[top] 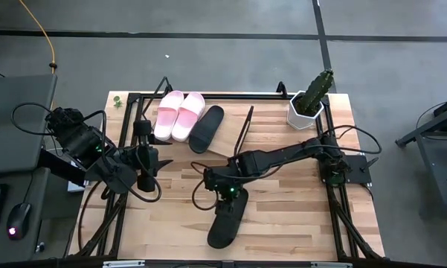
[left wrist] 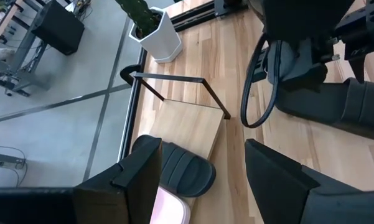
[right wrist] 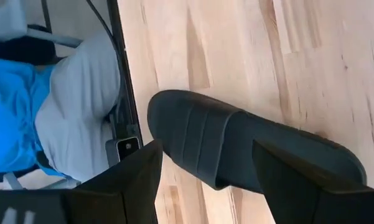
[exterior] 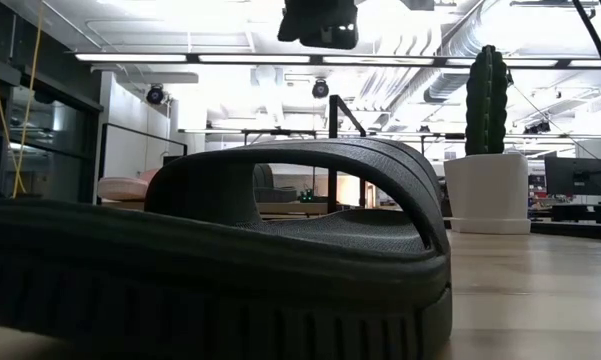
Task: Pick and place slides into the shelf
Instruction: Put the black slide on the shelf
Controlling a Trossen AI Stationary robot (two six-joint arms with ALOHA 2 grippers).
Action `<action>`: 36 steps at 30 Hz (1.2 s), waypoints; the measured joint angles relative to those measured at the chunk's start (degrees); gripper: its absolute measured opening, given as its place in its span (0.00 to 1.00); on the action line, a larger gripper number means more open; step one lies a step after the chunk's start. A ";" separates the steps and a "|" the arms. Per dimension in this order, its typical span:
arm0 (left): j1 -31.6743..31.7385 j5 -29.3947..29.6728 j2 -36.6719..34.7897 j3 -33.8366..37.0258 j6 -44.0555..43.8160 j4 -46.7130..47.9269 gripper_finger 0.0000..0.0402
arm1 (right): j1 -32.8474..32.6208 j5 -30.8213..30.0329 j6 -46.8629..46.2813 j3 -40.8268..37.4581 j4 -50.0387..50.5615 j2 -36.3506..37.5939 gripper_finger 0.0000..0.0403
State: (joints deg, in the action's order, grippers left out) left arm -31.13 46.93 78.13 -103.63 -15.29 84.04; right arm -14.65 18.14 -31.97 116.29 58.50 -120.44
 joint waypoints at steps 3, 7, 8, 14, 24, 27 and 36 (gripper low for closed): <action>-0.01 0.01 0.00 0.00 0.00 0.04 0.52 | -0.54 -0.28 0.23 -0.02 1.06 0.99 0.59; -0.01 0.01 0.00 0.00 -0.02 0.03 0.52 | -0.60 -1.44 1.33 -0.02 2.32 5.34 0.59; 0.01 0.01 0.00 0.00 -0.02 0.03 0.52 | -0.53 -1.99 2.23 -0.02 2.51 6.69 0.59; 0.01 0.03 0.00 0.00 -0.02 0.01 0.52 | -0.18 -5.71 6.50 0.00 2.63 15.72 0.59; -0.01 0.23 0.00 0.00 -0.03 -0.29 0.52 | 6.06 -5.67 9.99 -0.01 10.29 23.55 0.59; 0.00 0.23 0.00 0.00 -0.04 -0.24 0.52 | 8.77 -6.58 11.60 -0.02 12.18 26.11 0.59; 0.00 0.23 0.00 0.00 -0.03 -0.18 0.52 | 17.16 2.76 18.35 0.00 12.07 28.82 0.59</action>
State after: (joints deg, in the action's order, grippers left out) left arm -31.13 47.16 78.13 -103.63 -15.32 83.85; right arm 2.52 20.89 -13.61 116.29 70.57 -91.62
